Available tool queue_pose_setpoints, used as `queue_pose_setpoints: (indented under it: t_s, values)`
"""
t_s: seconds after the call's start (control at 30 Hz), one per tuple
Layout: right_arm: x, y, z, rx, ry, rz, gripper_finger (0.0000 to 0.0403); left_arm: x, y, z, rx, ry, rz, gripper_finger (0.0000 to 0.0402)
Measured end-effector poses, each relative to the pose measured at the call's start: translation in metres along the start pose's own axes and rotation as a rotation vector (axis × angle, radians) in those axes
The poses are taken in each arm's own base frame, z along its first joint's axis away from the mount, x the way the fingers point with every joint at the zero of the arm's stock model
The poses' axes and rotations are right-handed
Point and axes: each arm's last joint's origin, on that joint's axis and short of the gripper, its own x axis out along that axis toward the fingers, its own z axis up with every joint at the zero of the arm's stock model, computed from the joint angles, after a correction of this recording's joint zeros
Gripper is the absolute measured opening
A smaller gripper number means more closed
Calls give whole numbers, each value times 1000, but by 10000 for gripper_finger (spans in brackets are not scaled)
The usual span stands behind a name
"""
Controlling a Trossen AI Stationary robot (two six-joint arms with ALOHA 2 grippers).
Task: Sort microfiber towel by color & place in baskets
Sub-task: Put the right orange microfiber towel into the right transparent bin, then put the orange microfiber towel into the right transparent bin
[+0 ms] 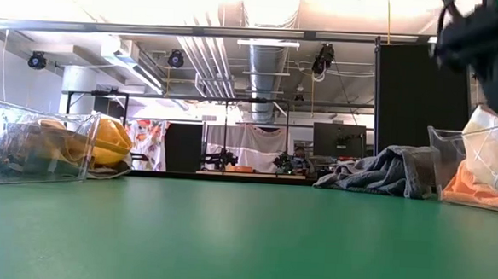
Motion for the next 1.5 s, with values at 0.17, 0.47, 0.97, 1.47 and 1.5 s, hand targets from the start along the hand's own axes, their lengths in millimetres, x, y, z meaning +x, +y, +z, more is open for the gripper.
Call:
queue_pose_setpoints:
  t_s: [0.17,0.47,0.97,1.47,1.5]
  values:
    - [-35,-14,0,104,-101,-59,374,0,0,-1,-4,9,2,160]
    - [5,-34,1,302,-156,-251,374,0,1,-4,14,41,8,160]
    - [91,-9,14,265,-181,-107,374,0,1,-5,24,47,10,160]
    - [-32,1,10,115,-209,-35,374,19,70,-11,-146,235,197,160]
    - [-37,3,9,108,-211,-8,374,21,79,-12,-164,256,236,160]
